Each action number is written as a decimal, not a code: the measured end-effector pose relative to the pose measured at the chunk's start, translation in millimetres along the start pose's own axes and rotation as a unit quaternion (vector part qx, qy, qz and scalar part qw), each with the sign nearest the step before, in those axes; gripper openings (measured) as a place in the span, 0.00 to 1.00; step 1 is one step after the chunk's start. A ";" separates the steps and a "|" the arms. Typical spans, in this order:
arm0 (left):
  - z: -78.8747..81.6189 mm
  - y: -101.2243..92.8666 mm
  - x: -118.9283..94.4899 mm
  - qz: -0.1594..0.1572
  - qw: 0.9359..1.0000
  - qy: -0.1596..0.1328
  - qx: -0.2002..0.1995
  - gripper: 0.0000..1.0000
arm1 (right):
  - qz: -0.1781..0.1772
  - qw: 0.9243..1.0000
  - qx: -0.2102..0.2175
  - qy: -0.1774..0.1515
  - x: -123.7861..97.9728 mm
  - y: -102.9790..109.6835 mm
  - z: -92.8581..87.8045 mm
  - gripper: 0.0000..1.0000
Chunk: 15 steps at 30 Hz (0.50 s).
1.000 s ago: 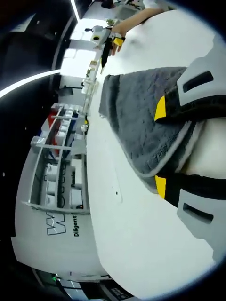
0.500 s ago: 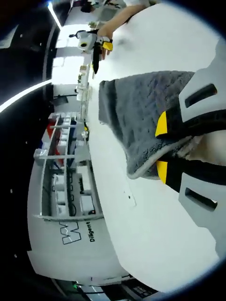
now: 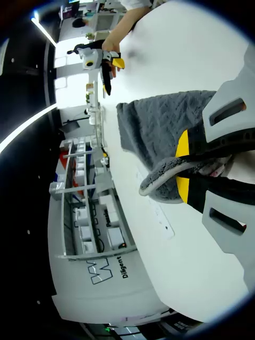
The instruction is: Open the folded towel by lifting each exposed corner and separating the folded layers until the towel lies flat within the target outline without major curled edges
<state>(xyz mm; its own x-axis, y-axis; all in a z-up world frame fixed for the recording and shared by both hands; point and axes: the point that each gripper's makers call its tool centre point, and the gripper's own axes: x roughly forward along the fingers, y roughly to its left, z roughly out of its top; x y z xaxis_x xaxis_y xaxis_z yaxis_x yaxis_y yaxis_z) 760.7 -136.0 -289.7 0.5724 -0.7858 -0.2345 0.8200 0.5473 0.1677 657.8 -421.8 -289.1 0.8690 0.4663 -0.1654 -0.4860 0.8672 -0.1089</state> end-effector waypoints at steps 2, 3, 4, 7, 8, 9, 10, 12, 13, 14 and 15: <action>5.7 -3.8 -2.1 -0.008 1.000 -0.008 0.007 0.09 | 0.001 1.000 0.000 0.001 0.2 0.4 -0.3 0.99; 8.4 -5.6 -3.0 -0.011 1.000 -0.012 0.009 0.09 | 0.000 1.000 0.000 0.001 0.2 0.7 -0.4 0.99; 10.3 -6.8 -3.6 -0.013 1.000 -0.015 0.011 0.09 | 0.000 1.000 0.000 0.001 0.1 0.7 -0.4 0.99; 16.8 -10.5 -5.1 -0.024 0.999 -0.027 0.020 0.09 | -0.001 1.000 0.002 0.000 0.0 0.6 -0.4 0.99; 18.6 -12.2 -5.4 -0.027 0.999 -0.029 0.024 0.09 | -0.001 1.000 0.002 0.000 0.0 0.6 -0.4 0.99; 20.5 -14.0 -5.6 -0.030 0.999 -0.032 0.027 0.09 | -0.001 1.000 0.003 0.000 0.0 0.6 -0.5 0.99; 22.5 -15.8 -5.8 -0.034 0.998 -0.035 0.033 0.08 | -0.001 1.000 0.003 0.000 0.0 0.7 -0.7 0.99; 26.4 -19.9 -6.3 -0.040 0.997 -0.041 0.043 0.08 | -0.001 1.000 0.003 0.000 0.0 0.9 -1.0 0.99; 28.6 -22.2 -6.7 -0.044 0.997 -0.045 0.049 0.08 | -0.002 1.000 0.004 0.000 0.0 0.9 -1.1 0.99; 31.0 -24.1 -7.1 -0.047 0.996 -0.048 0.052 0.08 | -0.002 1.000 0.004 0.000 0.0 0.8 -1.1 0.99; 33.9 -27.8 -7.9 -0.050 0.996 -0.052 0.057 0.08 | -0.002 1.000 0.004 0.000 -0.2 0.7 -1.1 0.99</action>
<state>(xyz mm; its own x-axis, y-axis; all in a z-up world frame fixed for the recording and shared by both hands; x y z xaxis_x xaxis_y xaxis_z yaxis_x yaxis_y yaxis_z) 733.3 -154.9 -260.1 0.4792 -0.8636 -0.1564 0.8639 0.4327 0.2577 657.2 -421.5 -290.2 0.8711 0.4627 -0.1645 -0.4815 0.8706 -0.1011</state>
